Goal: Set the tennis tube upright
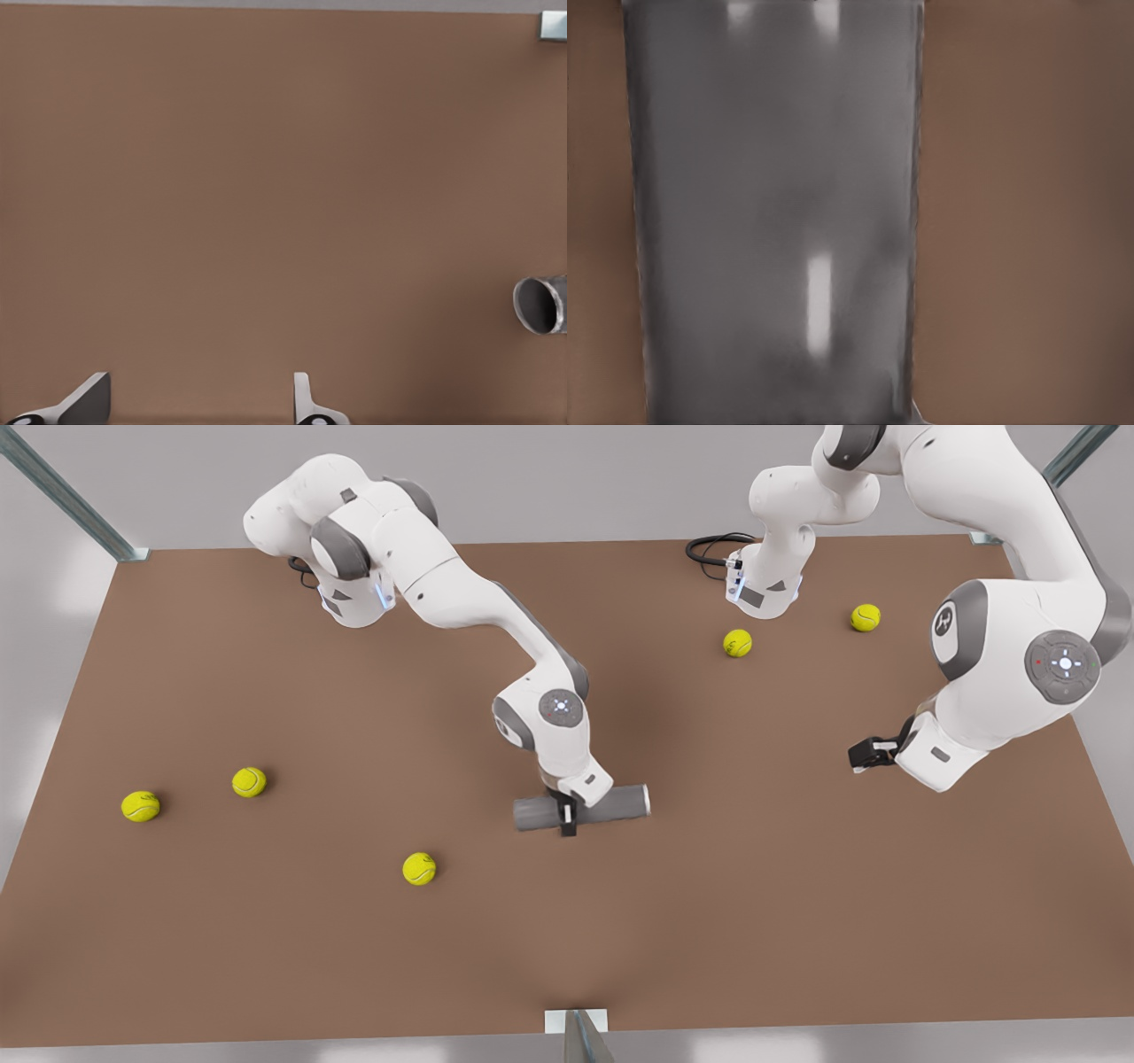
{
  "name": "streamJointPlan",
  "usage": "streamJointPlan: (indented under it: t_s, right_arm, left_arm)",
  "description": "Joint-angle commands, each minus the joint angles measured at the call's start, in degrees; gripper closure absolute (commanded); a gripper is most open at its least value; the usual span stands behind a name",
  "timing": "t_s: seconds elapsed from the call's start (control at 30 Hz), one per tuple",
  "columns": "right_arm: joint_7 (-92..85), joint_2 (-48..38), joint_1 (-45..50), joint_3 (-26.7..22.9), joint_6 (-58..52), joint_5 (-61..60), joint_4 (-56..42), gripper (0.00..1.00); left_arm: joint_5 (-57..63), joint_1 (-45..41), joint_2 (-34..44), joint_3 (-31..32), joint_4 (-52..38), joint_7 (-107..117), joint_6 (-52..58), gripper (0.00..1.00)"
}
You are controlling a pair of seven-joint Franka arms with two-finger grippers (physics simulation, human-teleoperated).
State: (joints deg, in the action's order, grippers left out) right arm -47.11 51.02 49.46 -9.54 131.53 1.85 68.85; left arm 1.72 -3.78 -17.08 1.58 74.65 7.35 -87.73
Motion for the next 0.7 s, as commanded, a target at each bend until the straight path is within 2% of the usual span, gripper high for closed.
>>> streamJointPlan:
  t_s: [0.0,0.17,0.37,0.4,0.43,0.47,0.67]
  right_arm:
    - [4.0,1.4,0.4,0.0,1.3,-1.1,-2.0,0.34]
    - [5.8,7.6,0.4,0.0,1.8,-9.1,-7.2,0.34]
    - [7.7,10.0,1.5,0.0,2.4,-9.1,-7.9,0.34]
    - [7.7,10.0,1.7,0.0,2.4,-9.1,-7.9,0.32]
    - [7.7,10.1,1.8,0.0,2.4,-9.1,-7.8,0.12]
    - [7.7,10.4,1.9,0.0,2.5,-9.1,-7.9,0.0]
    - [7.7,10.8,1.9,0.0,3.6,-9.1,-7.9,0.0]
  left_arm:
    - [0.0,0.0,0.0,0.0,0.0,0.2,0.1,0.0]
    - [0.3,-0.1,-0.1,0.0,0.0,0.2,0.0,0.0]
    - [0.3,-0.1,-0.3,0.0,0.0,0.3,-0.2,0.0]
    - [0.3,-0.1,-0.3,0.0,0.0,0.3,-0.2,0.0]
    - [0.3,-0.1,-0.3,0.0,0.0,0.3,-0.2,0.0]
    - [0.3,-0.1,-0.3,0.0,0.0,0.3,-0.2,0.0]
    - [0.3,-0.2,-0.3,0.0,0.0,0.6,-0.1,0.0]
